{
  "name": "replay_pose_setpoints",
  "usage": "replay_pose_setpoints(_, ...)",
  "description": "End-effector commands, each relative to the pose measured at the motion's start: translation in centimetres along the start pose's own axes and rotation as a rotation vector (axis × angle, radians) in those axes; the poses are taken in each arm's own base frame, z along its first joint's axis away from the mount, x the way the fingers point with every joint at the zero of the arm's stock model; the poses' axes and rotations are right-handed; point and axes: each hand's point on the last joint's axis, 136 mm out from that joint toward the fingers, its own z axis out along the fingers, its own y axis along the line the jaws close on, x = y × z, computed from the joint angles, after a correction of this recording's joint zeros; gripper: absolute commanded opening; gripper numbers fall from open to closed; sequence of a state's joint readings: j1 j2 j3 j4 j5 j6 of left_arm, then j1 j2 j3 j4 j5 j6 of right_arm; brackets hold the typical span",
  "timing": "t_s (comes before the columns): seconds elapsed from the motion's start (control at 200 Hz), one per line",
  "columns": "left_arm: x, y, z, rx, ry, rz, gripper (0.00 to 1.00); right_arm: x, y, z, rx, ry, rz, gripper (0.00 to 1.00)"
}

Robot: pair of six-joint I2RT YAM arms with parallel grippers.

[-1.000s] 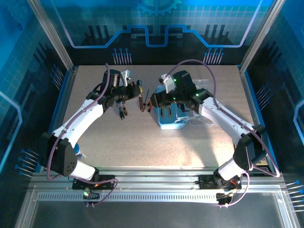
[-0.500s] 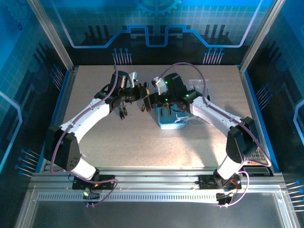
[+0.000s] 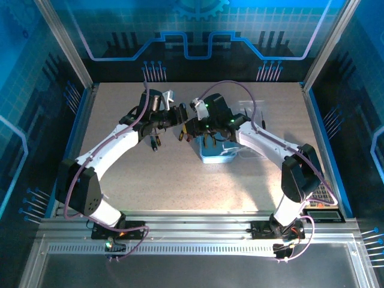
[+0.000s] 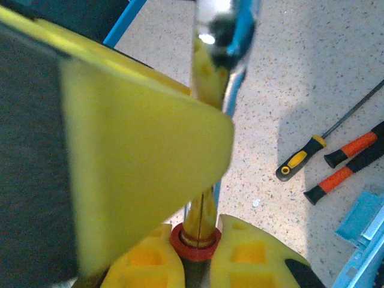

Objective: Pack the tool kit

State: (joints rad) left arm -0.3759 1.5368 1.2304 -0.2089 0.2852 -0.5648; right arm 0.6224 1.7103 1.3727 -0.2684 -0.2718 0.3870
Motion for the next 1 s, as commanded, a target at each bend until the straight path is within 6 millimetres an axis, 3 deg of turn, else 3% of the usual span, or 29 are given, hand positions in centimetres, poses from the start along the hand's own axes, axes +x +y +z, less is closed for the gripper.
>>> replay_pose_setpoints(0.0,-0.9,1.0,-0.7,-0.063,-0.018,0.055,0.59,-1.3,0.2,-1.8,0.013,-0.034,-0.048,0.00)
replay_pose_setpoints(0.16,-2.7,4.8,-3.7,-0.178,-0.081,0.045,0.99,-0.2,-3.7,-4.2,0.111,-0.025,-0.010,0.00)
replay_pose_setpoints(0.275,-3.7,7.7,-6.2,-0.271,-0.119,0.041,0.99,0.3,-6.9,-6.7,0.196,-0.033,0.030,0.00)
replay_pose_setpoints(0.405,-3.2,11.9,-7.7,-0.459,-0.089,0.055,0.99,0.8,-10.4,-8.8,0.321,-0.018,0.056,0.00)
replay_pose_setpoints(0.55,-1.4,15.7,-7.9,-0.610,-0.032,0.040,0.99,2.3,-13.3,-8.7,0.405,0.063,0.088,0.00)
replay_pose_setpoints(0.77,0.1,16.5,-6.9,-0.584,-0.006,0.000,0.99,3.7,-16.0,-7.3,0.454,0.110,0.138,0.00)
replay_pose_setpoints(0.996,0.3,16.3,-6.3,-0.560,0.004,-0.009,0.99,3.9,-16.7,-6.4,0.457,0.122,0.153,0.00)
